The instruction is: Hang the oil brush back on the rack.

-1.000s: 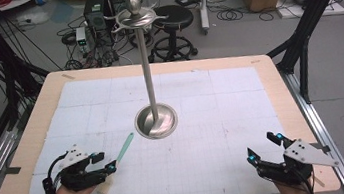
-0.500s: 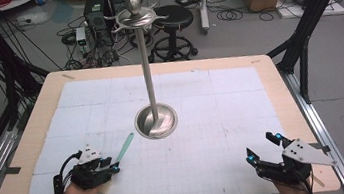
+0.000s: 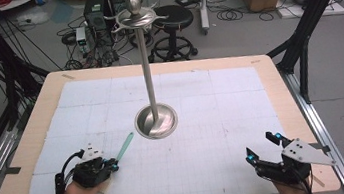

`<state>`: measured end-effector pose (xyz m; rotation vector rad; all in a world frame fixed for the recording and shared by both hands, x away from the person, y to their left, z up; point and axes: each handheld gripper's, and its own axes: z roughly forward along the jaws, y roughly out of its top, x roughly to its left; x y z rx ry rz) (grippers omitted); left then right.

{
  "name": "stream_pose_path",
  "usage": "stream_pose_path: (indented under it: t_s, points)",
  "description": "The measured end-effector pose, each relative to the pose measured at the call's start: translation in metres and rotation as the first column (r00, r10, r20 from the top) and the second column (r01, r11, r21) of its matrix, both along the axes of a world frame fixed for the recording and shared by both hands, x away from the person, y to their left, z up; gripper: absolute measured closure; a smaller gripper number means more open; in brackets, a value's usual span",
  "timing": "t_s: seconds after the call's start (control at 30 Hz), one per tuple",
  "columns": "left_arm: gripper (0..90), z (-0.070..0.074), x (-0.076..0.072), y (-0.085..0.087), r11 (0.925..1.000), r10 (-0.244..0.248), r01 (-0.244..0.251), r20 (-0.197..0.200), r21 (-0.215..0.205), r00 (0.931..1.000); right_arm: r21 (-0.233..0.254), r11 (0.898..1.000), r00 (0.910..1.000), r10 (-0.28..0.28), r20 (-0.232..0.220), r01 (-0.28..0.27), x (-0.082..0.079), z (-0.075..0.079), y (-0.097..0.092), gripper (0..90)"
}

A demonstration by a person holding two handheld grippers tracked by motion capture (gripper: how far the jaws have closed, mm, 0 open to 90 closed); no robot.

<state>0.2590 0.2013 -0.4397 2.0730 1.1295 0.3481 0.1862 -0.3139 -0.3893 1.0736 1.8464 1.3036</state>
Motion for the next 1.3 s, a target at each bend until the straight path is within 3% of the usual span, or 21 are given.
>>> stream_pose_path:
  t_s: [0.17, 0.37, 0.67, 0.8, 0.97, 1.1, 1.2, 1.3]
  points:
    - [82.0, 0.0, 0.001, 0.002, 0.9998, 0.001, -0.002, -0.007, -0.019, 1.0, -0.003, 1.0, 1.0, 0.001, 0.002, -0.001, 0.0, 0.0, 0.0, 19.0]
    - [82.2, 0.004, 0.0, 0.007, 0.9966, -0.003, 0.003, 0.003, -0.082, 1.0, 0.003, 1.0, 1.0, -0.002, 0.007, 0.002, -0.001, 0.001, -0.002, 19.0]
    - [82.2, 0.011, -0.003, 0.013, 0.989, -0.004, 0.012, 0.052, -0.148, 0.9987, 0.003, 1.0, 1.0, 0.001, 0.005, -0.001, -0.001, 0.001, -0.001, 19.0]
    - [82.3, 0.016, -0.005, 0.016, 0.982, -0.002, 0.019, 0.088, -0.188, 0.9961, 0.002, 1.0, 1.0, 0.003, 0.006, -0.003, -0.001, 0.001, -0.001, 19.0]
    - [82.2, 0.026, -0.011, 0.018, 0.9665, -0.023, 0.064, 0.163, -0.249, 0.9864, 0.005, 1.0, 0.9998, 0.018, 0.008, -0.018, -0.001, 0.002, 0.0, 19.0]
    - [82.2, 0.033, -0.016, 0.017, 0.9473, -0.062, 0.134, 0.244, -0.291, 0.9677, 0.011, 0.999, 0.9991, 0.041, 0.013, -0.041, -0.001, 0.002, 0.003, 18.9]
    - [82.2, 0.035, -0.019, 0.016, 0.9377, -0.079, 0.164, 0.272, -0.306, 0.9592, 0.023, 0.997, 0.9968, 0.077, 0.022, -0.078, 0.0, 0.004, 0.007, 18.9]
    - [82.2, 0.04, -0.022, 0.013, 0.9229, -0.102, 0.203, 0.3, -0.328, 0.9485, 0.029, 0.995, 0.9948, 0.097, 0.029, -0.098, 0.0, 0.006, 0.01, 18.9]
